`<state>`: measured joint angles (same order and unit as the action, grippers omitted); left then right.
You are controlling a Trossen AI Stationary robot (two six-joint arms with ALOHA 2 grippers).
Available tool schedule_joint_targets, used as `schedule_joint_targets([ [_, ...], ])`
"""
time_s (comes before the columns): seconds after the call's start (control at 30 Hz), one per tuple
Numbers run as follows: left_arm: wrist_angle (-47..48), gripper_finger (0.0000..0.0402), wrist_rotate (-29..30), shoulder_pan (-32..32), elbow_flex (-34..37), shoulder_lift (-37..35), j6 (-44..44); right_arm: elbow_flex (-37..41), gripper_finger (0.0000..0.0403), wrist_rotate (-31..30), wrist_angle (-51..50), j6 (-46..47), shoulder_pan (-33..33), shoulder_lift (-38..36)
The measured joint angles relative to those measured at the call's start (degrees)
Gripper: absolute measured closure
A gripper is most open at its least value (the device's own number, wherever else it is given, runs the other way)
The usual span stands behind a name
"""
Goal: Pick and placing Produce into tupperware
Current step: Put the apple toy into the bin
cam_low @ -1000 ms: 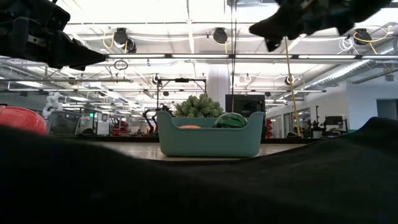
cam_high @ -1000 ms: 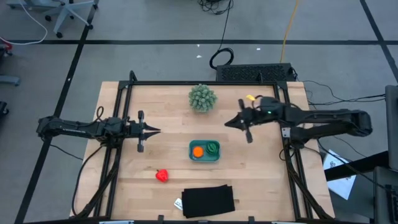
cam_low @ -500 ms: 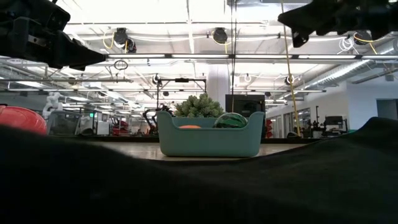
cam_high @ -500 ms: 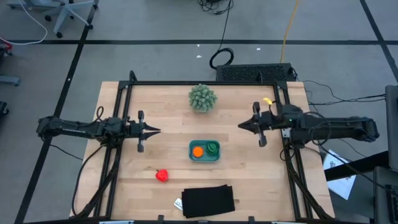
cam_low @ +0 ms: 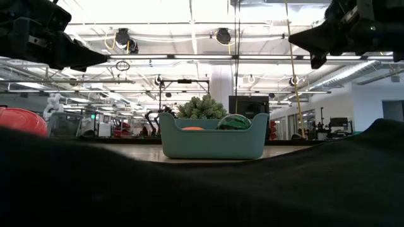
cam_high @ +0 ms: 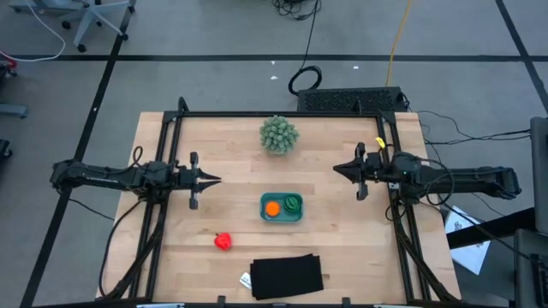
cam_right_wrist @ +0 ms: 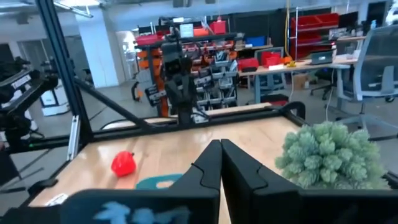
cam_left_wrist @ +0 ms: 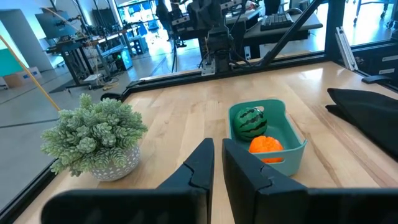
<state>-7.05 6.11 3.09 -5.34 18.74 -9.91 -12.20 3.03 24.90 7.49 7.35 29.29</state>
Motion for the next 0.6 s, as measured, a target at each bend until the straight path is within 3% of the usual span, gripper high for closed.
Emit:
schedule_joint_targets([
  [0.6, 0.02, 0.0364, 0.17, 0.00, 0.02, 0.00, 0.64, 1.41, 0.0403, 3.13, -3.55, -5.35, -6.15, -5.15],
])
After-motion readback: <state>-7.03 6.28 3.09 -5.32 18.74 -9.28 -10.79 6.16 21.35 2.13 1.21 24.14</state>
